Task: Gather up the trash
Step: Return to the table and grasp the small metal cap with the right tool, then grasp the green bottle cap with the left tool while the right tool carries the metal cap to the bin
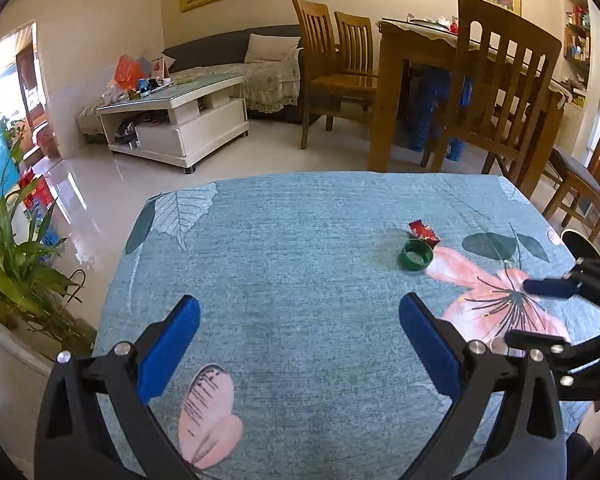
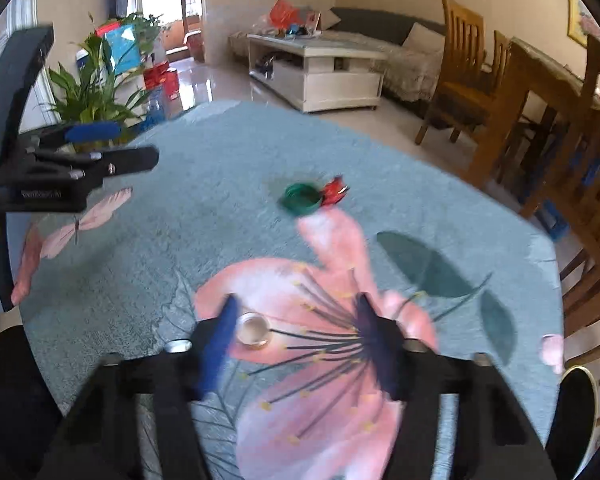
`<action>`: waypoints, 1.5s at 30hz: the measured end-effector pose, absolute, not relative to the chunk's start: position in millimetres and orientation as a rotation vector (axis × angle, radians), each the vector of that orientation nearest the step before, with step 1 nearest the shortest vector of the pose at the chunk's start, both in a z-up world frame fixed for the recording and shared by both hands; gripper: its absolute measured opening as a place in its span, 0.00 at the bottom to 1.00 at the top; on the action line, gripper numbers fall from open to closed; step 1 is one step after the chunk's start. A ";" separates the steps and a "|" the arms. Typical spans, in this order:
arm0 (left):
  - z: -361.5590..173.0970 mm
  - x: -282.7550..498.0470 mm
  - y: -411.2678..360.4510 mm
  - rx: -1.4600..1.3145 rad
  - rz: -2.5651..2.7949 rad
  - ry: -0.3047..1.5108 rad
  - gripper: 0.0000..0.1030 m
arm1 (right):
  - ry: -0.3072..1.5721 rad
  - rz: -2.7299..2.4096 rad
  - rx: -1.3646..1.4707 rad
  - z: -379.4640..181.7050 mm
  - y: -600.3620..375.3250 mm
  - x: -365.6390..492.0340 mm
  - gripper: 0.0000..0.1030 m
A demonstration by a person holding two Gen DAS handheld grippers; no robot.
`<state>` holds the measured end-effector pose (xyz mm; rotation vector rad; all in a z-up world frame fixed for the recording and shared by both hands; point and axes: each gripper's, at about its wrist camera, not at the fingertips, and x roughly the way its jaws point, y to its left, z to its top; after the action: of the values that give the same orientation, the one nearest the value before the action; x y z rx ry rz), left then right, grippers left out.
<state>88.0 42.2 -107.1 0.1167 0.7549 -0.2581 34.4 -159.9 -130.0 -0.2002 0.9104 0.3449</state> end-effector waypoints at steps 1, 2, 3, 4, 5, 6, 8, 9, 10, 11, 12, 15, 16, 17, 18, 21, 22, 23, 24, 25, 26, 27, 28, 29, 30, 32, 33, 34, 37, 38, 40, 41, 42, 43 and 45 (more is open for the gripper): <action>-107.4 88.5 41.1 0.120 -0.263 0.753 0.97 | 0.917 0.341 -0.209 -134.7 -159.1 35.8 0.51; -108.0 88.1 39.6 0.124 -0.272 0.751 0.97 | 0.923 0.344 -0.214 -139.6 -158.4 35.6 0.51; -108.3 87.5 37.5 0.130 -0.276 0.748 0.97 | 0.923 0.353 -0.209 -143.5 -157.8 35.2 0.50; -108.7 86.3 35.6 0.134 -0.277 0.747 0.97 | 0.924 0.387 -0.183 -146.0 -157.2 33.9 0.42; -110.3 86.8 33.7 0.134 -0.282 0.751 0.97 | 0.929 0.407 -0.173 -147.9 -156.0 33.4 0.38; -111.3 88.0 32.6 0.131 -0.285 0.756 0.97 | 0.932 0.419 -0.171 -149.4 -154.6 32.3 0.37; -112.9 88.8 33.7 0.120 -0.286 0.761 0.97 | 0.936 0.431 -0.180 -151.5 -152.3 30.6 0.37; -113.2 89.6 33.6 0.117 -0.286 0.762 0.97 | 0.937 0.434 -0.179 -152.0 -151.3 29.4 0.37; -113.8 90.5 34.6 0.114 -0.284 0.763 0.97 | 0.933 0.431 -0.184 -152.7 -150.4 27.9 0.36; -114.0 91.4 34.9 0.111 -0.283 0.764 0.97 | 0.929 0.428 -0.191 -152.8 -149.4 26.6 0.35; -113.9 92.7 34.1 0.109 -0.284 0.766 0.97 | 0.927 0.426 -0.194 -152.8 -148.9 26.5 0.28; -115.3 98.2 31.5 0.115 -0.279 0.776 0.97 | 0.924 0.449 -0.204 -153.3 -145.6 23.6 0.16; -115.2 100.9 30.8 0.116 -0.280 0.782 0.97 | 0.915 0.447 -0.233 -152.3 -143.1 21.5 0.16; -114.2 105.2 29.4 0.110 -0.284 0.788 0.97 | 0.907 0.444 -0.261 -152.0 -138.8 18.6 0.16; -112.8 108.9 28.1 0.107 -0.288 0.788 0.97 | 0.901 0.447 -0.280 -150.9 -135.3 15.6 0.16; -108.7 123.6 14.5 0.117 -0.318 0.786 0.97 | 0.869 0.441 -0.255 -144.6 -141.0 8.3 0.16; -109.4 129.6 4.1 0.137 -0.347 0.790 0.97 | 0.864 0.435 -0.229 -141.3 -148.7 6.5 0.16; -111.5 132.9 -6.8 0.170 -0.362 0.789 0.97 | 0.861 0.426 -0.213 -138.4 -157.2 6.2 0.16; -113.8 133.9 -15.3 0.198 -0.377 0.786 0.97 | 0.855 0.405 -0.191 -135.1 -168.9 4.0 0.16; -118.7 136.4 -30.1 0.240 -0.413 0.787 0.97 | 0.851 0.390 -0.168 -133.1 -178.4 0.8 0.16; -123.5 138.4 -42.3 0.274 -0.444 0.793 0.97 | 0.850 0.378 -0.147 -131.7 -188.0 -1.7 0.16; -127.2 140.0 -51.3 0.303 -0.462 0.795 0.97 | 0.850 0.364 -0.126 -130.5 -198.8 -4.6 0.16; -134.9 144.3 -64.5 0.350 -0.479 0.800 0.97 | 0.850 0.354 -0.114 -130.6 -205.5 -6.9 0.16; -140.1 148.5 -72.2 0.372 -0.486 0.809 0.97 | 0.849 0.342 -0.097 -130.7 -214.6 -10.0 0.16; -145.0 153.4 -78.0 0.381 -0.492 0.824 0.97 | 0.847 0.334 -0.082 -130.2 -221.6 -12.0 0.16; -153.5 162.8 -87.4 0.375 -0.518 0.856 0.96 | 0.841 0.323 -0.061 -129.5 -232.4 -15.5 0.16; -156.8 165.0 -91.5 0.383 -0.530 0.866 0.94 | 0.838 0.318 -0.057 -129.3 -234.9 -16.4 0.16; -162.4 167.0 -97.7 0.412 -0.531 0.878 0.88 | 0.832 0.314 -0.050 -128.8 -238.6 -17.0 0.16; -164.8 171.9 -98.9 0.384 -0.549 0.902 0.66 | 0.817 0.314 -0.023 -129.3 -245.7 -15.8 0.16; -163.8 170.8 -99.1 0.399 -0.532 0.893 0.60 | 0.811 0.315 -0.011 -129.4 -247.4 -15.2 0.16; -163.5 160.1 -107.5 0.435 -0.546 0.876 0.37 | 0.804 0.317 0.003 -129.8 -248.9 -12.8 0.16; -162.9 155.3 -113.1 0.461 -0.544 0.869 0.31 | 0.798 0.316 0.005 -129.8 -249.5 -12.9 0.16; -163.6 149.1 -118.9 0.499 -0.524 0.856 0.31 | 0.791 0.317 0.008 -129.4 -249.9 -13.7 0.16; -164.2 143.6 -123.2 0.528 -0.501 0.839 0.31 | 0.787 0.317 0.009 -129.4 -250.5 -13.5 0.16; -163.5 147.0 -115.7 0.450 -0.508 0.874 0.31 | 0.776 0.312 0.017 -127.9 -253.3 -16.0 0.16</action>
<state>147.0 -115.7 -163.5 0.4505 0.8738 -0.5078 -16.0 -253.3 -127.9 0.0175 0.7756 0.3119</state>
